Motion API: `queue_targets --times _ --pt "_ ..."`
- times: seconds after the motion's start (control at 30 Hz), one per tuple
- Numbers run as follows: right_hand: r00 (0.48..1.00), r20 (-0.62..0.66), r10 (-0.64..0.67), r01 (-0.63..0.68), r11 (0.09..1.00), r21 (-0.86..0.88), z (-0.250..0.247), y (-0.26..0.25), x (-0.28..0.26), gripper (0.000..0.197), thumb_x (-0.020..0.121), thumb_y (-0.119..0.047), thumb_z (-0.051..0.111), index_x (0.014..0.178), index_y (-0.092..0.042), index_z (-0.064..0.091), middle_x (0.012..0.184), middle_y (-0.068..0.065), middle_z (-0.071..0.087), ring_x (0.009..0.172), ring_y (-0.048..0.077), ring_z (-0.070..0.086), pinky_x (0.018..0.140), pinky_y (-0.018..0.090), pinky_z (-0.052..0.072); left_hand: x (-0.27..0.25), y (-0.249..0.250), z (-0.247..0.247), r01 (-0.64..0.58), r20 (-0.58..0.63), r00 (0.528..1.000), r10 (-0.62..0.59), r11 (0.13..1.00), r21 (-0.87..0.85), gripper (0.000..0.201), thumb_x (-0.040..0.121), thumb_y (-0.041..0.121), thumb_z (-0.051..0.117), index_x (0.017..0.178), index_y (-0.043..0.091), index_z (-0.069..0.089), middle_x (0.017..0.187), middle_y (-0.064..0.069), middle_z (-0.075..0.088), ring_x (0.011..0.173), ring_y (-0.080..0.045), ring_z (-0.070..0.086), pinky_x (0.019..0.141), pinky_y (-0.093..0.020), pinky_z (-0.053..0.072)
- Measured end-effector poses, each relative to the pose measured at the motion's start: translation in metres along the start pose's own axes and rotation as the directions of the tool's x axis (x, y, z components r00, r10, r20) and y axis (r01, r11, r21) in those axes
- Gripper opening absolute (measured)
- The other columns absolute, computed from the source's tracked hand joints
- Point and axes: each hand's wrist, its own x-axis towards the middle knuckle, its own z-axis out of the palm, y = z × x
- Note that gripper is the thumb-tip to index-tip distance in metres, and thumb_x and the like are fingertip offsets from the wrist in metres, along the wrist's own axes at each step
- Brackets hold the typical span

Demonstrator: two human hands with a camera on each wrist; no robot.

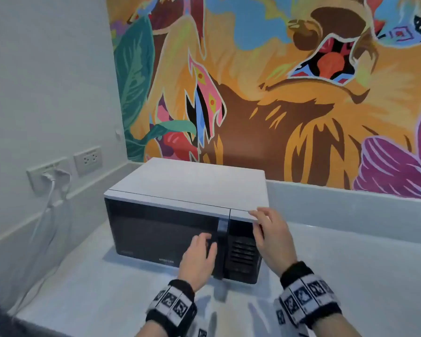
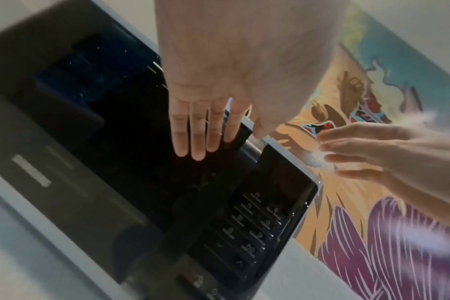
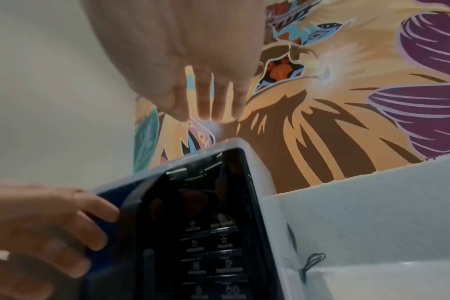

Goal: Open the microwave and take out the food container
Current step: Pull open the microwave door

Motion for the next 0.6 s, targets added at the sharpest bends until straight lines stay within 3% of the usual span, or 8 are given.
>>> queue_targets --times 0.07,0.17,0.3,0.37,0.6 --pt "1.0 0.006 -0.003 0.004 0.998 -0.071 0.012 -0.006 0.015 0.022 0.087 -0.014 0.057 0.108 -0.016 0.065 0.113 0.007 0.065 0.104 0.027 0.058 0.089 0.04 0.051 0.015 0.01 0.007 0.082 0.052 0.995 -0.079 0.995 -0.053 0.037 0.098 0.042 0.035 0.117 0.017 0.054 0.124 -0.004 0.059 0.114 -0.027 0.058 0.097 -0.036 0.042" --pt "0.996 0.085 -0.021 0.035 0.985 -0.167 0.028 -0.012 0.023 0.013 0.083 -0.016 0.06 0.095 -0.016 0.066 0.097 0.004 0.067 0.09 0.028 0.06 0.076 0.039 0.052 0.029 0.019 0.015 0.143 0.135 0.983 -0.122 0.976 -0.164 0.037 0.098 0.044 0.031 0.076 0.02 0.049 0.112 -0.018 0.066 0.109 -0.037 0.058 0.096 -0.042 0.043" --pt "0.999 0.035 -0.025 0.033 0.962 -0.27 0.034 -0.014 0.02 0.015 0.075 -0.014 0.071 0.09 -0.018 0.069 0.086 0.001 0.071 0.079 0.026 0.063 0.067 0.034 0.054 0.025 0.018 0.021 0.16 0.126 0.983 -0.132 0.955 -0.248 0.042 0.099 0.044 0.03 0.088 0.012 0.055 0.109 -0.02 0.067 0.107 -0.039 0.058 0.094 -0.042 0.043" --pt "0.999 0.024 -0.041 0.046 0.954 -0.297 0.036 -0.015 0.016 0.02 0.074 -0.014 0.072 0.094 -0.017 0.07 0.088 0.001 0.073 0.081 0.025 0.066 0.07 0.033 0.056 0.023 0.02 0.02 0.166 0.119 0.983 -0.14 0.953 -0.254 0.043 0.099 0.043 0.03 0.094 0.01 0.057 0.108 -0.02 0.068 0.107 -0.039 0.058 0.092 -0.042 0.042" --pt "0.997 0.051 -0.058 0.07 0.954 -0.29 0.036 -0.015 0.011 0.024 0.078 -0.016 0.07 0.102 -0.015 0.068 0.098 0.005 0.074 0.089 0.026 0.068 0.079 0.034 0.057 0.019 0.022 0.018 0.151 0.101 0.986 -0.13 0.959 -0.24 0.038 0.099 0.043 0.032 0.086 0.014 0.053 0.106 -0.021 0.068 0.104 -0.04 0.06 0.09 -0.042 0.043"
